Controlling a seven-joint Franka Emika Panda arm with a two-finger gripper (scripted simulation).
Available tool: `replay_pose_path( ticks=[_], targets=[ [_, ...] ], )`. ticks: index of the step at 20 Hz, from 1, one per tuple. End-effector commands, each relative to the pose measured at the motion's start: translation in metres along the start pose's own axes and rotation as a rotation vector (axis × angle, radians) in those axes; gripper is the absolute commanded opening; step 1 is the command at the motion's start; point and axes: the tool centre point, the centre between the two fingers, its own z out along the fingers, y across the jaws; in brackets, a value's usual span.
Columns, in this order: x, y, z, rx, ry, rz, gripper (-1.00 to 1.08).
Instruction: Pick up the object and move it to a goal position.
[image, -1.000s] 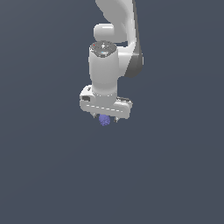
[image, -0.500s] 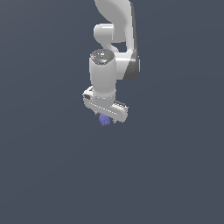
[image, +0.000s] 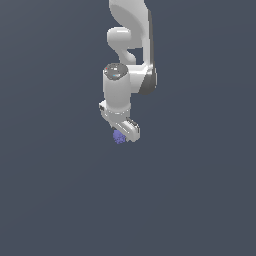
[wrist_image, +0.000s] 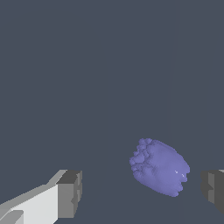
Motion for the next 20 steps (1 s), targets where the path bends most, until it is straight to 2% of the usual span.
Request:
replay_pose_path(
  ticks=[1,11,20],
  targets=[
    [-0.005,0.007,0.007,-0.003,-0.004,0.077,1.00],
    [-0.021,0.031,0.029,-0.017,-0.016,0.344,1.00],
    [-0.028,0.042,0.037,-0.024,-0.019,0.462,1.00]
  ],
)
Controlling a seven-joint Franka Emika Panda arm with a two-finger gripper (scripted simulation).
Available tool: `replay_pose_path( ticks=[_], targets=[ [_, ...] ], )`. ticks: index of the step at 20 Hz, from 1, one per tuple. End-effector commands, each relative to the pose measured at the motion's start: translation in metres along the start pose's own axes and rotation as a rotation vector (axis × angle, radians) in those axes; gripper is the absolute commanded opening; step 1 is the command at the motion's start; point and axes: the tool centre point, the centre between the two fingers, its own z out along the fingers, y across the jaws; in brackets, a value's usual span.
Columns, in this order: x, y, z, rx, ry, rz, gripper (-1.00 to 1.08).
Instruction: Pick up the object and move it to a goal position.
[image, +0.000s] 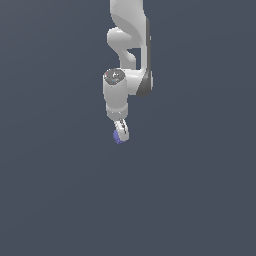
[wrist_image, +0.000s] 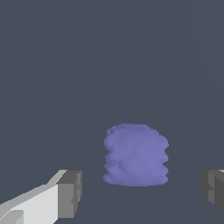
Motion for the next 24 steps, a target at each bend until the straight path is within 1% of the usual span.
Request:
replay_pose_path(
  ticks=[1,9,18,24],
  targets=[
    [0.000,0.002,0.001,-0.001,0.000,0.020,1.00],
    [0.000,0.003,0.006,-0.001,0.000,0.023,1.00],
    [-0.001,0.004,0.043,-0.002,0.000,0.027,1.00],
    [-0.001,0.004,0.052,-0.002,0.000,0.027,1.00]
  ],
)
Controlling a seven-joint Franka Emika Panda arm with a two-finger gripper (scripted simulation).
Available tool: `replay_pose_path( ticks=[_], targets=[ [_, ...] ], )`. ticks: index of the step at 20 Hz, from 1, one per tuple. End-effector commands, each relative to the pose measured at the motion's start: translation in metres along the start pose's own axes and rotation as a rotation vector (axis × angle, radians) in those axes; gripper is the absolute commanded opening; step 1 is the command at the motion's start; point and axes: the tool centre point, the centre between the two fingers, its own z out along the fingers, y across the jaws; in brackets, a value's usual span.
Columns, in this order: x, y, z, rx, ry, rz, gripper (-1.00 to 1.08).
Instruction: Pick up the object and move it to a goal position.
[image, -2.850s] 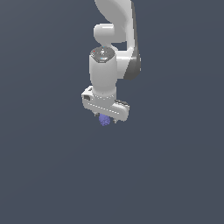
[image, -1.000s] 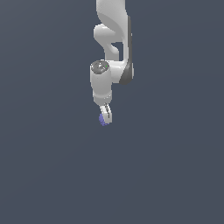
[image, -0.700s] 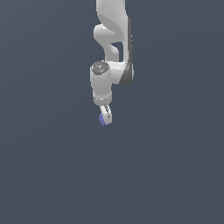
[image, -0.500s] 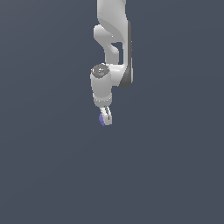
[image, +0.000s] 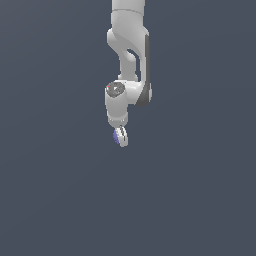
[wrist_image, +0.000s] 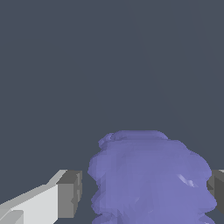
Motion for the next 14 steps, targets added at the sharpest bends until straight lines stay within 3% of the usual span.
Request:
replay_pose_path(
  ticks=[1,14],
  targets=[
    [0.0000,-0.0004,0.0013,0.001,0.000,0.000,-1.00],
    [-0.0004,-0.0019,-0.0023,0.003,0.001,0.000,-1.00]
  ],
)
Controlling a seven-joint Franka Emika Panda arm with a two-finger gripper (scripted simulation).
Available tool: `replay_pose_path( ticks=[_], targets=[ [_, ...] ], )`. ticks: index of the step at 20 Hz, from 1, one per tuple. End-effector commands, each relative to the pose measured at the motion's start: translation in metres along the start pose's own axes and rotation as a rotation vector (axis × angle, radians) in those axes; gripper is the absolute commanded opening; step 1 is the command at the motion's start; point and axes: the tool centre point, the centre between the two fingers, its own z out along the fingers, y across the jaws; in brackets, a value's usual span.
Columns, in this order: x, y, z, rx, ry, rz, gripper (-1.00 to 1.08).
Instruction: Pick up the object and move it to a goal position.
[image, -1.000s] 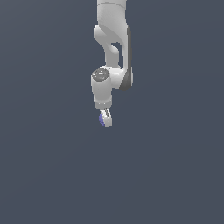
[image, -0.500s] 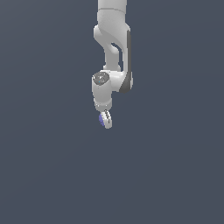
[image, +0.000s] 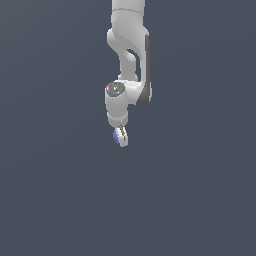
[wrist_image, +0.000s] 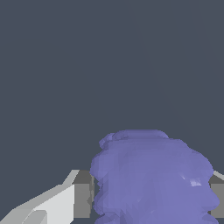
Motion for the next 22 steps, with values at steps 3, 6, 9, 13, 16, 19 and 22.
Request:
replay_pose_path(
  ticks=[3,6,9,13,16,19,22],
  targets=[
    [-0.002,-0.003,-0.009,0.001,0.000,0.000,-1.00],
    [-0.004,-0.007,-0.021,0.000,0.000,0.000,-1.00],
    [-0.008,-0.012,-0.038,0.000,0.001,0.001,-1.00],
    [-0.014,-0.022,-0.068,-0.001,0.002,0.001,-1.00],
    [-0.019,-0.030,-0.095,-0.001,0.002,0.002,-1.00],
    [-0.025,-0.040,-0.125,-0.002,0.003,0.002,-1.00],
    [-0.031,-0.050,-0.155,-0.002,0.004,0.003,-1.00]
  ],
)
